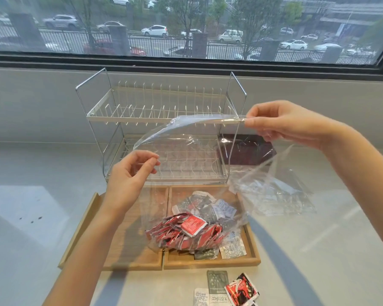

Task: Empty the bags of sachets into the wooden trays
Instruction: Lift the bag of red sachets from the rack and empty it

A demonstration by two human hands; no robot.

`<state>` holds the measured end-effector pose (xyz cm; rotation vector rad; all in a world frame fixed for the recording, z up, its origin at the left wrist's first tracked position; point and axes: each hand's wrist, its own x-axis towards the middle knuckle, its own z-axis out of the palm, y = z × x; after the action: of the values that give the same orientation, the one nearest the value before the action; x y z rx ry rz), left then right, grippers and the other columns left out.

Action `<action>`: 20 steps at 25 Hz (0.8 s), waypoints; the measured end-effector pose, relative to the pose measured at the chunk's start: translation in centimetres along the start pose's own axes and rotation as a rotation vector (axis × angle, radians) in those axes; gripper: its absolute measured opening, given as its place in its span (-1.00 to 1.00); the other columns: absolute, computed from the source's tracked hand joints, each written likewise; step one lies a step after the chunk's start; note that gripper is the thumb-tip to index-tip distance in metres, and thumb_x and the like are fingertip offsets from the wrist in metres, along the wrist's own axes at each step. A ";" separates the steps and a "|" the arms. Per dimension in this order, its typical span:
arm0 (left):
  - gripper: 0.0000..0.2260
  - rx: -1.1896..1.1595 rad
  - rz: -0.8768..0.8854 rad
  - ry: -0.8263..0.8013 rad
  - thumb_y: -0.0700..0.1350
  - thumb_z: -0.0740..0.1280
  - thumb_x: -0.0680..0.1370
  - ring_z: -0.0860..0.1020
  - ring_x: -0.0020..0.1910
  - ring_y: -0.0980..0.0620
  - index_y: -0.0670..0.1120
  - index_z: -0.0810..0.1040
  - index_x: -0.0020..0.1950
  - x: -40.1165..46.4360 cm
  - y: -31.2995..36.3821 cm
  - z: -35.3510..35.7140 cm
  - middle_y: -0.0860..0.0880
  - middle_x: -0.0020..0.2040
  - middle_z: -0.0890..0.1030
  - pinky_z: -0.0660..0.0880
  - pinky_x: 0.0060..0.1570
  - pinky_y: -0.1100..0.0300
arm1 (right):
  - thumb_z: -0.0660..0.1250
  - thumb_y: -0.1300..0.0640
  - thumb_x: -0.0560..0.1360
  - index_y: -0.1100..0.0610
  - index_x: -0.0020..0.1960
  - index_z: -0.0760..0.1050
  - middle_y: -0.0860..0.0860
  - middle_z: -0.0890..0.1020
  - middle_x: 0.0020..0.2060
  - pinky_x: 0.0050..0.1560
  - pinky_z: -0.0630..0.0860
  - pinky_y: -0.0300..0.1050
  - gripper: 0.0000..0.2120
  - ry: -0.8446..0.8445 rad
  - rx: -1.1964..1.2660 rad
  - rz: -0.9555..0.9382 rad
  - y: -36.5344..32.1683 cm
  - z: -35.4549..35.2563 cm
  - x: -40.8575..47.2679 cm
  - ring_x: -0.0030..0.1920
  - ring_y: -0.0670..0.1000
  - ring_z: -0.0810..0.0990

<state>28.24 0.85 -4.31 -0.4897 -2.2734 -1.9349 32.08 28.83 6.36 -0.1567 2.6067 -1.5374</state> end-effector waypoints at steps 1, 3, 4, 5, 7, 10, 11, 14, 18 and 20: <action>-0.86 0.003 0.002 0.002 -0.18 0.28 0.49 0.54 -0.31 0.30 0.07 0.53 -0.16 0.1 -0.1 0.0 0.06 -0.20 0.61 0.42 -0.28 0.49 | 0.36 -0.02 0.28 0.03 -0.28 0.53 -0.15 0.43 -0.53 -0.44 0.30 -0.40 -0.87 0.040 -0.030 -0.034 -0.3 -0.3 0.0 -0.47 -0.14 0.32; -0.86 0.008 0.000 0.009 -0.17 0.28 0.50 0.54 -0.30 0.29 0.08 0.53 -0.16 0.1 -0.2 -0.1 0.06 -0.19 0.61 0.42 -0.27 0.50 | 0.37 -0.03 0.30 0.03 -0.25 0.53 -0.16 0.48 -0.52 -0.38 0.35 -0.41 -0.86 0.108 -0.111 -0.095 -0.4 -0.2 0.1 -0.45 -0.15 0.36; -0.86 0.013 -0.002 0.017 -0.16 0.28 0.50 0.54 -0.30 0.29 0.08 0.53 -0.16 0.1 -0.3 -0.1 0.07 -0.19 0.61 0.42 -0.27 0.50 | 0.36 -0.01 0.36 0.02 -0.23 0.53 -0.16 0.51 -0.50 -0.34 0.39 -0.41 -0.90 0.156 -0.128 -0.127 -0.3 0.0 0.1 -0.44 -0.17 0.40; -0.86 0.016 -0.004 0.030 -0.16 0.27 0.50 0.53 -0.30 0.29 0.08 0.53 -0.15 0.2 -0.3 -0.1 0.07 -0.19 0.60 0.42 -0.27 0.50 | 0.34 0.03 0.43 -0.01 -0.19 0.52 -0.16 0.53 -0.46 -0.29 0.42 -0.41 -0.94 0.224 -0.121 -0.173 0.1 0.2 0.1 -0.41 -0.19 0.44; -0.86 0.016 -0.005 0.064 -0.17 0.27 0.51 0.53 -0.31 0.30 0.07 0.52 -0.16 0.3 -0.5 -0.1 0.08 -0.19 0.60 0.43 -0.26 0.49 | 0.24 0.01 0.50 -0.10 -0.06 0.46 -0.16 0.57 -0.27 -0.20 0.46 -0.39 -0.95 0.432 -0.040 -0.286 1.0 0.8 0.0 -0.28 -0.23 0.54; -0.85 0.004 -0.005 0.102 -0.16 0.26 0.51 0.52 -0.30 0.31 0.09 0.51 -0.15 0.6 -0.7 0.1 0.10 -0.18 0.59 0.44 -0.26 0.49 | 0.12 -0.13 0.43 -0.16 0.13 0.30 -0.16 0.52 -0.03 -0.06 0.47 -0.35 -0.72 0.775 0.104 -0.387 3.7 2.9 -1.0 -0.01 -0.18 0.55; -0.85 0.005 -0.010 0.114 -0.16 0.25 0.52 0.52 -0.29 0.30 0.09 0.51 -0.15 0.7 -0.8 0.2 0.10 -0.17 0.59 0.44 -0.25 0.47 | 0.10 -0.14 0.41 -0.13 0.19 0.26 -0.16 0.51 0.01 0.00 0.47 -0.33 -0.64 0.833 0.169 -0.371 5.3 4.2 -1.4 0.04 -0.16 0.53; -0.84 -0.011 -0.027 0.139 -0.14 0.23 0.53 0.52 -0.23 0.23 0.13 0.50 -0.13 0.8 -1.1 0.5 0.12 -0.17 0.59 0.46 -0.20 0.37 | 0.13 -0.20 0.39 -0.05 0.35 0.16 -0.09 0.48 0.18 0.13 0.44 -0.32 -0.43 0.774 0.283 -0.158 10.8 9.2 -3.1 0.11 -0.28 0.49; -0.87 -0.050 -0.050 0.134 -0.11 0.21 0.54 0.55 -0.17 0.22 0.12 0.49 -0.08 1.1 -1.2 0.9 0.12 -0.14 0.59 0.44 -0.12 0.28 | 0.30 -0.11 0.41 -0.05 0.45 0.03 -0.05 0.27 0.43 0.27 0.29 -0.24 -0.28 0.418 0.084 0.172 16.4 15.8 -4.9 0.36 -0.08 0.35; -0.91 -0.072 -0.076 0.077 0.00 0.19 0.54 0.57 -0.08 0.23 0.12 0.47 -0.01 1.1 -1.7 0.8 0.13 -0.08 0.60 0.45 -0.03 0.24 | 0.35 0.01 0.43 -0.02 0.46 0.05 -0.05 0.29 0.43 0.32 0.24 -0.23 -0.29 0.347 0.008 0.207 17.9 17.5 -4.9 0.39 -0.06 0.31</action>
<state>26.74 1.60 -5.72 -0.3340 -2.2123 -2.0400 38.90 23.02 -17.47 0.4043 2.7563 -1.6229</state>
